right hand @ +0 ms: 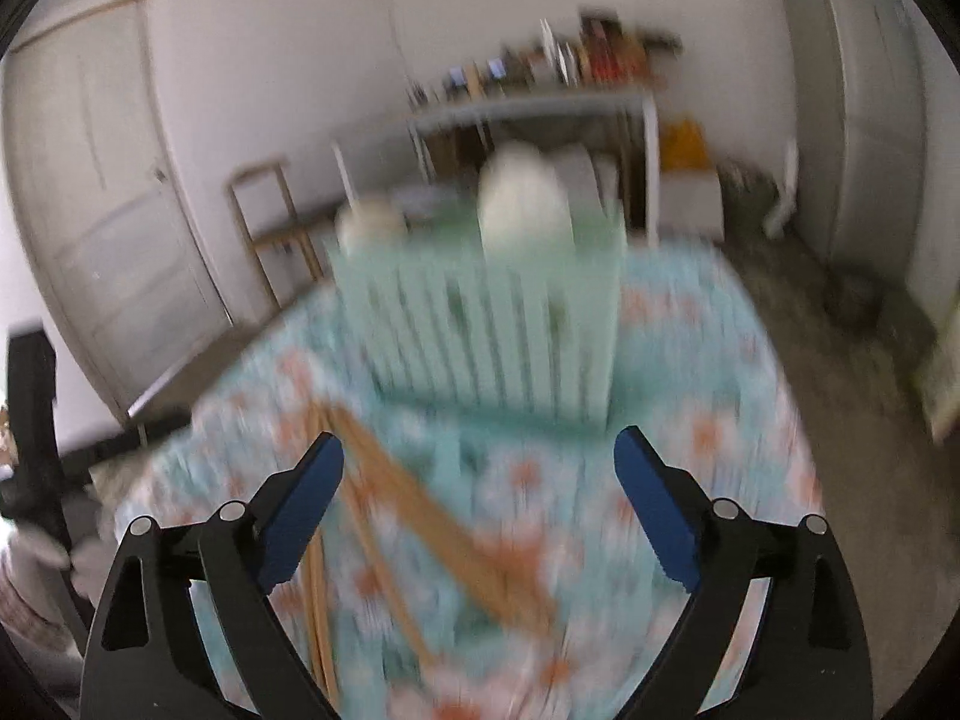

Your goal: Organize utensils

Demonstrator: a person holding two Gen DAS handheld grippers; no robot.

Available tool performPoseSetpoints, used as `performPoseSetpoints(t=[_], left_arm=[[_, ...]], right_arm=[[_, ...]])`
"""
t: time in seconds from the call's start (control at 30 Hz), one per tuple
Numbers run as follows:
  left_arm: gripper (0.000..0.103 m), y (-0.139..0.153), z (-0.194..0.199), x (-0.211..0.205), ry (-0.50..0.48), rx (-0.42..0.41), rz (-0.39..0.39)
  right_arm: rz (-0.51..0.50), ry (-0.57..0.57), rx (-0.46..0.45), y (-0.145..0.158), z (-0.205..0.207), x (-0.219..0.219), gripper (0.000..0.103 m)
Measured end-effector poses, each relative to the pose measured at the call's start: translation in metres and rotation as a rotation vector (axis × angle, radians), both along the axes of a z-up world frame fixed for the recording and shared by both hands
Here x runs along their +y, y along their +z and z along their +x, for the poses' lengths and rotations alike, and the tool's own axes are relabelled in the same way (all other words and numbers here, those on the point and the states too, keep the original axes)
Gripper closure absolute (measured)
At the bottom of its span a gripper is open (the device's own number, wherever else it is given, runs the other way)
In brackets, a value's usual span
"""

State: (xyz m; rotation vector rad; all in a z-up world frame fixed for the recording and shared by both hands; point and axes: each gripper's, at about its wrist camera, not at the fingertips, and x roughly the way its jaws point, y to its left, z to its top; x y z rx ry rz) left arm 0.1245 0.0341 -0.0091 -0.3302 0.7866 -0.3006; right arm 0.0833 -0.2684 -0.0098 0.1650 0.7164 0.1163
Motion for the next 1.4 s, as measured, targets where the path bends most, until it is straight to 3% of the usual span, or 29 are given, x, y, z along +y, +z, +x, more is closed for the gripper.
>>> performPoseSetpoints(t=[0.1,0.27,0.37,0.47,0.8,0.83,1.23,1.4], left_arm=[[0.020,-0.013,0.010,-0.011,-0.022,0.054,-0.031],[0.057,-0.030,0.035,-0.031,-0.053,0.130,-0.082],[0.073,-0.036,0.049,-0.043,-0.077,0.152,-0.112],[0.083,-0.046,0.062,-0.052,-0.080,0.182,-0.120],[0.087,-0.057,0.068,-0.044,-0.032,0.199,-0.236],[0.093,-0.057,0.067,-0.043,-0.028,0.198,-0.238],[0.093,-0.034,0.020,-0.028,0.011,0.175,-0.145],[0.092,-0.048,0.002,-0.019,0.033,0.219,-0.104]], right_arm=[[0.049,-0.027,0.076,-0.030,-0.015,-0.007,0.014],[0.132,-0.056,0.135,-0.054,-0.028,-0.024,0.013],[0.157,-0.072,0.138,-0.059,-0.031,-0.032,0.013],[0.179,-0.073,0.140,-0.062,-0.030,-0.039,0.013],[0.197,-0.053,0.125,-0.066,-0.031,-0.043,0.013],[0.198,-0.051,0.124,-0.067,-0.031,-0.043,0.013],[0.197,-0.044,0.101,-0.068,-0.034,-0.042,0.011],[0.181,-0.035,0.098,-0.069,-0.033,-0.038,0.007]])
